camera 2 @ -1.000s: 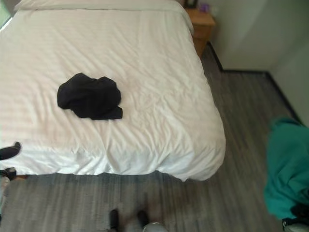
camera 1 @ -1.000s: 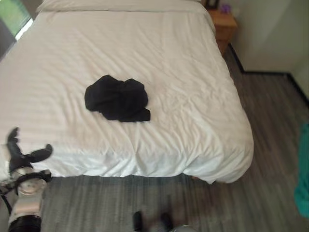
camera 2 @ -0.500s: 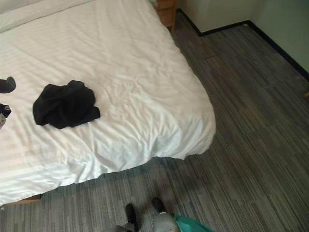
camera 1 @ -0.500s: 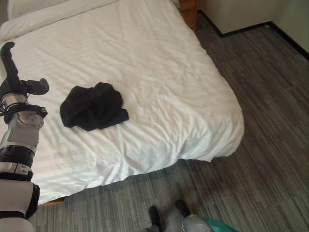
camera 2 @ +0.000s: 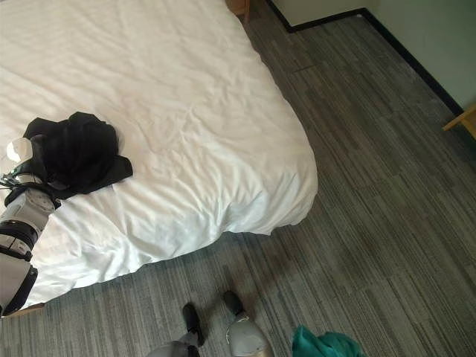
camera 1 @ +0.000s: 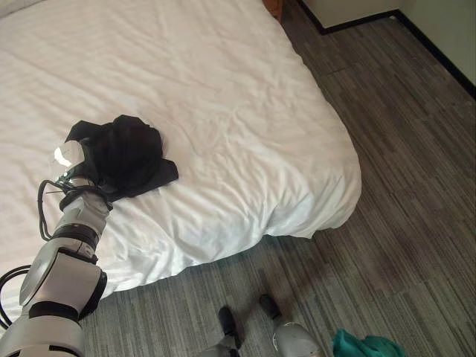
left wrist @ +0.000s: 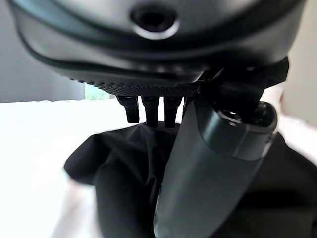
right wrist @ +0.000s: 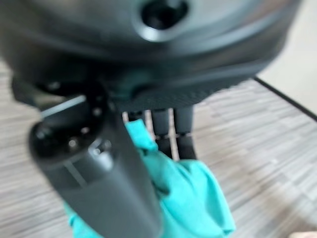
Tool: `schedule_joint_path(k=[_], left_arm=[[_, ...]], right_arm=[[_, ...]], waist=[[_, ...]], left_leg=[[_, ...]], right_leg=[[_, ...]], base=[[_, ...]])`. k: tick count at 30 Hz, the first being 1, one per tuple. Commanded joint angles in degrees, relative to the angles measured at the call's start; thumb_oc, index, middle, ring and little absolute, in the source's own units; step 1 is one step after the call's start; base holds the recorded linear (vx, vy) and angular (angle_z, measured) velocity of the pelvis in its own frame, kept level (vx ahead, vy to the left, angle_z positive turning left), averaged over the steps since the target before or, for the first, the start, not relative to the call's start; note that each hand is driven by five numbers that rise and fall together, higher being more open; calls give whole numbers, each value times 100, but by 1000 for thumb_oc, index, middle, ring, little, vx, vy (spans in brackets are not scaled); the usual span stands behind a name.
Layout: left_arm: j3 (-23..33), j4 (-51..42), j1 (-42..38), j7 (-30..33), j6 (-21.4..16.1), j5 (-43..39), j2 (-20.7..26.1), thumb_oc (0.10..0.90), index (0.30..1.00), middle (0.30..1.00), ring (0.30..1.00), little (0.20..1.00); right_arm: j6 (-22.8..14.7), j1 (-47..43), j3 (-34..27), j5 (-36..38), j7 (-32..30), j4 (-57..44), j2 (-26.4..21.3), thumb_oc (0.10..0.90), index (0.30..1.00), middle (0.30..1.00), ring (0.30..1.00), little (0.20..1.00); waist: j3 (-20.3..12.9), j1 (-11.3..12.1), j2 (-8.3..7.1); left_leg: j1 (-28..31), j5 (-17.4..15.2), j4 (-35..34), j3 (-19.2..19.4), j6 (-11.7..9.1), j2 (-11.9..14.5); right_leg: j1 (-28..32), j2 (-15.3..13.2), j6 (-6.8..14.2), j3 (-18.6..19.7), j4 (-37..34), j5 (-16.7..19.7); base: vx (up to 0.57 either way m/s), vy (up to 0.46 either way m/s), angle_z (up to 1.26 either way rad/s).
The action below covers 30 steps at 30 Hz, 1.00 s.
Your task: Pick up bed clothes into laundry basket.
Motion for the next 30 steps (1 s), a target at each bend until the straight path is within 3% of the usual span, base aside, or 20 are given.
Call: schedule_joint_path(k=[1,3,6,9,10,12,13,14,15,17,20,23,26,28,29,30], left_arm=[[198,406,-94,-207,79,232,-118,400,300,300,300,300],[254,206,184,-336,-13,159,-288,400,300,300,300,300],[158,-9,67,-355,-116,92,-160,400,300,300,300,300],[164,-1546,-264,233,-310,-270,-145,400,300,300,300,300],[173,-1563,-257,233,-298,-267,-137,400,300,300,300,300],[490,-3372,-166,664,-517,-497,-13,400,300,300,300,300],[779,-4518,90,954,-663,-488,67,400,300,300,300,300],[808,-4564,129,947,-640,-477,78,400,300,300,300,300],[905,-5095,263,1068,-823,-472,-24,400,300,300,300,300],[1008,-5903,437,1232,-843,-209,-41,400,300,300,300,300],[1100,-6955,511,1290,-1133,-35,-349,400,300,300,300,300],[1117,-7139,662,1243,-1189,21,-411,400,300,300,300,300],[1065,-7336,759,1086,-1159,200,-421,400,300,300,300,300],[1133,-7570,1245,961,-1098,453,-472,400,300,300,300,300],[1131,-7585,1262,953,-1092,456,-486,400,300,300,300,300],[1152,-7541,1494,875,-1086,458,-581,400,300,300,300,300]], right_arm=[[127,512,209,23,-192,332,-501,400,300,300,300,300],[111,375,245,-78,-219,172,-653,400,300,300,300,300],[71,301,290,-200,-244,-98,-789,400,300,300,300,300],[-35,102,398,-354,-475,-569,-834,400,300,300,300,300],[-33,93,402,-354,-476,-569,-833,400,300,300,300,300],[-93,5,454,-425,-535,-937,-759,400,300,300,300,300],[-101,-47,457,-495,-594,-1103,-731,400,300,300,300,300],[-95,-46,467,-498,-595,-1113,-732,400,300,300,300,300],[-138,-27,484,-575,-610,-1257,-687,400,300,300,300,300],[-172,170,508,-703,-593,-1551,-614,400,300,300,300,300],[-329,730,352,-785,-672,-2351,-448,400,300,300,300,300],[-365,956,328,-911,-743,-3009,-425,400,300,300,300,300],[-393,1043,244,-1122,-782,-3714,-540,400,300,300,300,300],[-563,1038,-202,-1300,-991,-4747,-842,400,300,300,300,300],[-543,1077,-223,-1306,-983,-4781,-844,400,300,300,300,300],[-599,1136,-387,-1359,-993,-5174,-881,400,300,300,300,300]], waist=[[-553,66,-288],[-501,75,-271],[-466,42,-257],[-364,182,-288],[-358,184,-285],[-175,471,-445],[-130,700,-607],[-150,690,-615],[-173,724,-699],[-261,698,-757],[-477,259,-784],[-534,0,-854],[-431,0,-876],[-314,149,-783],[-338,165,-753],[-344,197,-715]], left_leg=[[-371,-251,2,-19,-465,442],[-308,-241,2,-9,-463,450],[-218,-244,2,-12,-481,467],[57,-260,2,-310,-398,434],[43,-233,2,-306,-409,447],[180,-372,88,-1138,-351,246],[240,-907,715,-2099,-270,-155],[186,-894,757,-2095,-275,-171],[304,-1195,968,-2398,-225,-312],[480,-1290,1016,-2512,-155,-342],[1006,-1278,246,-2228,48,-169],[1178,-1205,2,-1935,71,-249],[1116,-1134,2,-1728,88,-275],[1085,-1075,2,-1133,96,-138],[1102,-1128,2,-1129,112,-129],[1061,-1091,2,-838,83,-49]], right_leg=[[41,-442,851,-110,-472,153],[101,-411,828,-98,-468,142],[210,-377,807,-73,-459,123],[457,-259,752,18,-394,16],[441,-246,747,25,-396,47],[471,-145,716,242,-258,40],[450,-154,753,524,-225,151],[419,-166,764,533,-233,180],[423,-143,826,755,-273,254],[320,-37,883,1032,-279,399],[105,212,1008,1251,-216,498],[-150,556,1246,1427,-33,701],[-341,674,1246,1172,145,521],[-330,301,934,125,421,231],[-312,308,930,119,416,175],[-262,130,876,-242,502,90]], base=[[-25,7,-4],[-42,-5,-3],[-38,-9,2],[-59,-21,-3],[-92,-5,-8],[-207,-11,-16],[-212,-6,-39],[-205,34,-65],[-143,71,-86],[-95,141,-119],[-45,199,-81],[-78,115,-105],[-156,61,-134],[-195,-32,-113],[-162,-59,-136],[-182,-89,-162]])
